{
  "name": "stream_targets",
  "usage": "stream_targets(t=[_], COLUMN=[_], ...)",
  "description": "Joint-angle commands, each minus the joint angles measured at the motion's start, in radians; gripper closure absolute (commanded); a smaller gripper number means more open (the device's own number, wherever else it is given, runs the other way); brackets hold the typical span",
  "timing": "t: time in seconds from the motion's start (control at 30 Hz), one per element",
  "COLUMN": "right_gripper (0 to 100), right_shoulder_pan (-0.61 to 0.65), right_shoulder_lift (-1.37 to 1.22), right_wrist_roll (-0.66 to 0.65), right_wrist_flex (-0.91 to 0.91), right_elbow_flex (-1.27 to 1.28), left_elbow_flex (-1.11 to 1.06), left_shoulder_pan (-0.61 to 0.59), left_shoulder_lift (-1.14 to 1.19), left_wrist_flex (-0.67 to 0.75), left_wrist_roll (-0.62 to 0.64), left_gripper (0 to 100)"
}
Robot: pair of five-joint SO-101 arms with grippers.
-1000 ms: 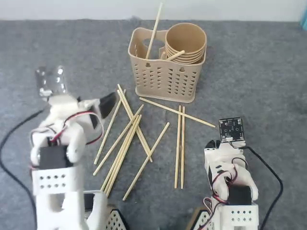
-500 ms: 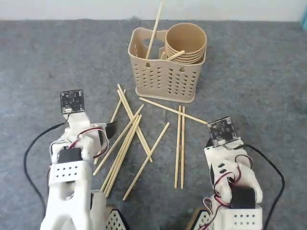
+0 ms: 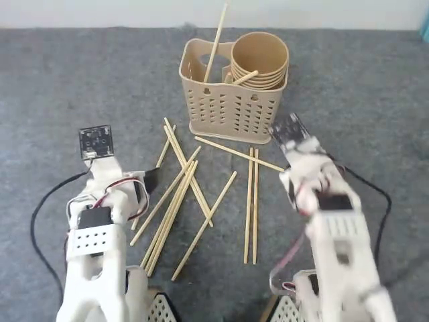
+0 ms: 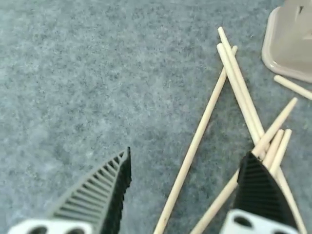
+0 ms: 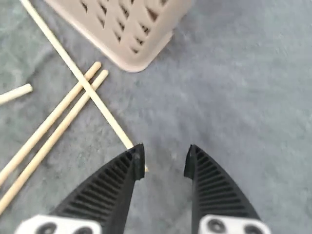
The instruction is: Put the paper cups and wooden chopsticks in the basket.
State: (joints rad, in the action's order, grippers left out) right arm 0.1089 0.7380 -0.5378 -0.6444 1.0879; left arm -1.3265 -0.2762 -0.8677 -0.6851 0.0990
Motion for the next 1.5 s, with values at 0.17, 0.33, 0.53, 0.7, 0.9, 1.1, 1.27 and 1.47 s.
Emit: stream_targets(t=[0.17,0.33,0.53,0.7,0.9,1.1,1.27,1.47], right_gripper=[85.7,86.1,95.0,99.1,99.0,98.8,79.3,67.5], right_shoulder_pan=[0.054,0.054,0.053,0.045,-0.012,-0.176,-0.341,-0.302], right_shoulder_lift=[-0.671,-0.797,-0.780,-0.679,-0.507,-0.429,-0.420,-0.415], right_wrist_roll=[-0.124,-0.129,-0.129,-0.130,-0.299,-0.549,-0.806,-0.824], right_wrist_flex=[0.116,0.170,0.128,-0.048,-0.401,-0.671,-0.774,-0.769], right_elbow_flex=[-0.328,-0.381,-0.377,-0.377,-0.376,-0.376,-0.376,-0.385], left_elbow_flex=[0.027,0.024,0.024,0.021,0.021,0.021,0.021,0.021], left_shoulder_pan=[-0.041,-0.041,-0.038,-0.038,-0.040,-0.040,-0.040,-0.040], left_shoulder_lift=[0.005,0.005,0.005,0.006,0.006,0.006,0.006,0.006], left_wrist_flex=[0.054,0.068,0.068,0.086,0.086,0.084,0.083,0.083], left_wrist_roll=[-0.011,-0.011,-0.012,-0.012,-0.012,-0.012,-0.012,-0.012], left_gripper=[67,67,67,67,67,67,67,67])
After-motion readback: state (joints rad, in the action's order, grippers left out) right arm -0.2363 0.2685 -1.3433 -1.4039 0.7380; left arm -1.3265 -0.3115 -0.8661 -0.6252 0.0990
